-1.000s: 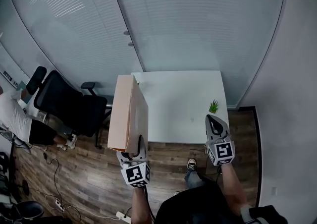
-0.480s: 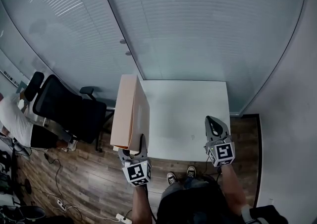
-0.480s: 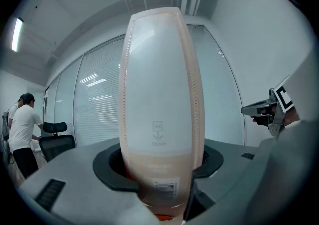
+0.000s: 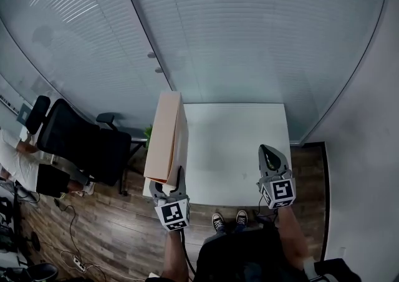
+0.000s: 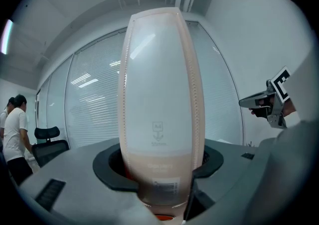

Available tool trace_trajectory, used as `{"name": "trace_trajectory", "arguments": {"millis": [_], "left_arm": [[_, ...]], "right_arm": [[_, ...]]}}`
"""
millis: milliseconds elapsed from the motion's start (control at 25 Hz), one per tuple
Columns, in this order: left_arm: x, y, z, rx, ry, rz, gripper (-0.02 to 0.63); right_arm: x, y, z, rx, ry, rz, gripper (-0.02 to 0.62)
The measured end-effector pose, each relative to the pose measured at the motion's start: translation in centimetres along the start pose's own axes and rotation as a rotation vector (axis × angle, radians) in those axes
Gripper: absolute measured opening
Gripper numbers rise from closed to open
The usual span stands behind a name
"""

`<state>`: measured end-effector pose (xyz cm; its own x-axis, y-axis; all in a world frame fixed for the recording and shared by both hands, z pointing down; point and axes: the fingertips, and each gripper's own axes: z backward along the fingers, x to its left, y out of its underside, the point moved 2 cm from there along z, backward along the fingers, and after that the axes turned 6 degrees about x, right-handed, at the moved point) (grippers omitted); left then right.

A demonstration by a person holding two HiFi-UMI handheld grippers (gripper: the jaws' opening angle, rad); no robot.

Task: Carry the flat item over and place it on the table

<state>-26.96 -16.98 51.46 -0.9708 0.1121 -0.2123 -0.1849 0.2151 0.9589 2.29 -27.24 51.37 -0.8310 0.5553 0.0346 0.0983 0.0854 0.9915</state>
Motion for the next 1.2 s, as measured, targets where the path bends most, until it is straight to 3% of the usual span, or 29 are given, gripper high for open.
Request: {"name": "trace_trajectory", "arguments": {"millis": [120, 280, 480, 760, 1200], "left_arm": [[-0.1, 0.1, -0.6, 0.014, 0.004, -0.047, 0.268], [-0.5, -0.7, -1.8, 0.056, 0.017, -0.176, 0.268], [-2.2, 2.1, -4.8, 0.095, 0.048, -0.386, 0.268], [-6.1, 4.7, -8.1, 0.142, 0.106, -0.747, 0.268], [-11.4, 11.7, -13.1, 0.245, 0.279, -1.102, 0.268]], "right_arm": [[-0.1, -0.3, 0.2, 0.001, 0.015, -0.005, 0.005], [-0.4, -2.2, 0.5, 0.007, 0.031, -0.003, 0.005], [-0.8, -1.2, -0.2, 0.012, 0.053, -0.01, 0.004], [-1.8, -1.1, 0.2, 0.029, 0.076, -0.016, 0.003], [-3.3, -0.4, 1.7, 0.062, 0.119, -0.027, 0.005]]}}
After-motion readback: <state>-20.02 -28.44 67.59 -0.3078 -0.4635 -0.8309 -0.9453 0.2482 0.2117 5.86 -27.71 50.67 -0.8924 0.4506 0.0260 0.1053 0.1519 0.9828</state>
